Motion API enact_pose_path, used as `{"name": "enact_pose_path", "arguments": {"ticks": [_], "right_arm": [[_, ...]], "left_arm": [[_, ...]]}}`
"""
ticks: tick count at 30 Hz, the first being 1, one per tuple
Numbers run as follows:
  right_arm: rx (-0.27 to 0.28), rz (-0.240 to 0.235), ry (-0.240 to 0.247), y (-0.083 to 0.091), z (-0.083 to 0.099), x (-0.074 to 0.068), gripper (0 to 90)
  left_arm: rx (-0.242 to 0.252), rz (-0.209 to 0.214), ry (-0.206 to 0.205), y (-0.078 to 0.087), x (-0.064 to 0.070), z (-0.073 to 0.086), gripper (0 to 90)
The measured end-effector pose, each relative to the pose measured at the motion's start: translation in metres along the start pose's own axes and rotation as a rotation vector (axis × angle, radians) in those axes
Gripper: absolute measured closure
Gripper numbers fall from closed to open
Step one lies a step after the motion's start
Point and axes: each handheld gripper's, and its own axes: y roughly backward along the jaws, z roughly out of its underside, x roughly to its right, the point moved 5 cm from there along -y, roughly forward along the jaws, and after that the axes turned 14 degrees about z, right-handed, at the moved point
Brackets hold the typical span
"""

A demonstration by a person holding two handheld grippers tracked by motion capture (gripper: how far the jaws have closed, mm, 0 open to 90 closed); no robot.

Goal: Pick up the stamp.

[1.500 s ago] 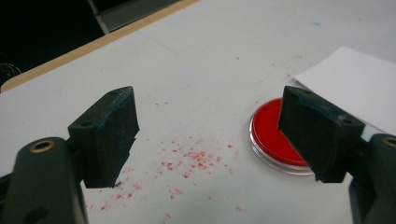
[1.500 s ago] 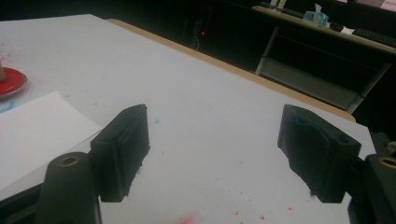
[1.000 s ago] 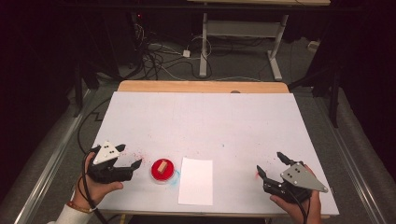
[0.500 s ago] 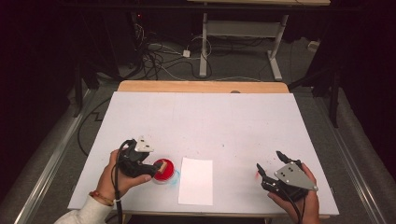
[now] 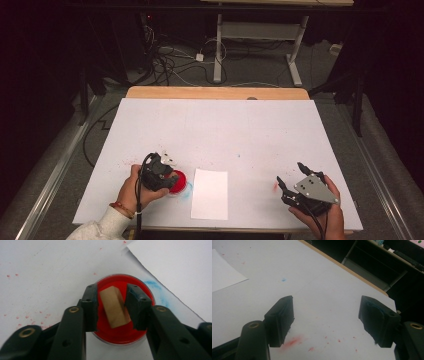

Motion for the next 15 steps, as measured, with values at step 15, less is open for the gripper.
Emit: {"name": "enact_pose_path", "arguments": {"ticks": [15], "right_arm": [[-0.007, -0.034, 0.012, -0.0013, 0.001, -0.0033, 28.8]], "left_arm": [[0.011, 0.011, -0.037, -0.0032, 0.0036, 0.0045, 73.1]]}}
